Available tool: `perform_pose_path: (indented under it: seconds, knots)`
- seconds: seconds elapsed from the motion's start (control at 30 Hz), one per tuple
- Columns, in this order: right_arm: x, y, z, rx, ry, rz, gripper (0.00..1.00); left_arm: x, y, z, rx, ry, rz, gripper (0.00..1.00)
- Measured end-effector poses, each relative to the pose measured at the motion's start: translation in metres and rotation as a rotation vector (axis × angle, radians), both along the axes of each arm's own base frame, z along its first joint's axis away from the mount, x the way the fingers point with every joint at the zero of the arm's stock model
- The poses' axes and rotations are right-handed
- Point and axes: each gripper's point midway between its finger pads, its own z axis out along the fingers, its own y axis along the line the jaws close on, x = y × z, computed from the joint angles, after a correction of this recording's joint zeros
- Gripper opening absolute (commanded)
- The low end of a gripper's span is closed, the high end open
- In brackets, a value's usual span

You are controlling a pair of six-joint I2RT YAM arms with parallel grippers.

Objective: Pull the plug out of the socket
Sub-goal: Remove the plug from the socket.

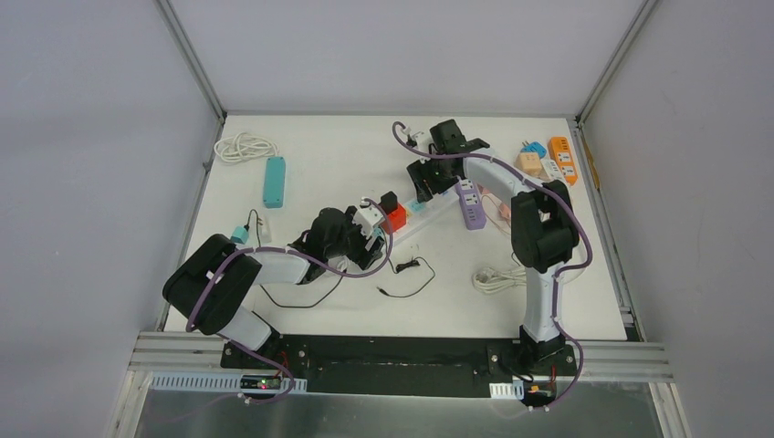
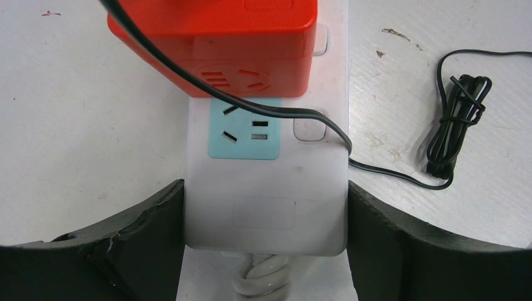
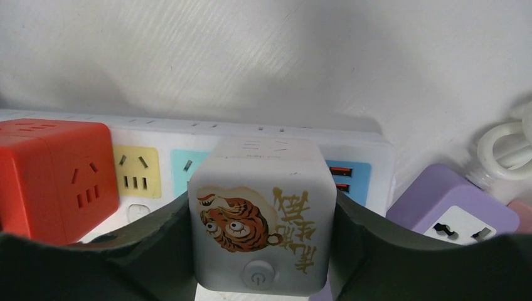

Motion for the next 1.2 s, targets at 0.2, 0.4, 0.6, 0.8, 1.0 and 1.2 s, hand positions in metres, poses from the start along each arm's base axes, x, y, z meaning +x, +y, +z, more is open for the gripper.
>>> perform_pose_path:
  seconds: [0.2, 0.4, 0.6, 0.8, 1.0, 1.2]
  knots:
    - [0.0, -0.001, -0.001, 0.002, -0.022, -0.002, 0.0, -0.001, -0.001, 0.001, 0.002, -0.003, 0.004, 0.0]
    - [-0.003, 0.002, -0.002, -0.04, -0.089, -0.001, 0.0, -0.004, -0.001, 0.0, 0.008, -0.005, 0.007, 0.0]
    - [-0.006, 0.001, -0.001, 0.006, -0.055, 0.014, 0.0, -0.006, 0.001, 0.0, 0.012, -0.004, 0.005, 0.0]
    - [-0.007, -0.007, 0.0, 0.09, 0.013, 0.013, 0.0, -0.007, -0.002, 0.004, -0.003, -0.015, -0.002, 0.0]
    - [-0.009, -0.001, -0.001, 0.044, -0.026, 0.006, 0.0, -0.008, -0.002, 0.004, -0.006, -0.018, -0.003, 0.0]
    - [-0.011, 0.005, -0.003, -0.043, -0.079, 0.012, 0.0, -0.01, 0.001, 0.0, 0.001, -0.008, 0.0, 0.0]
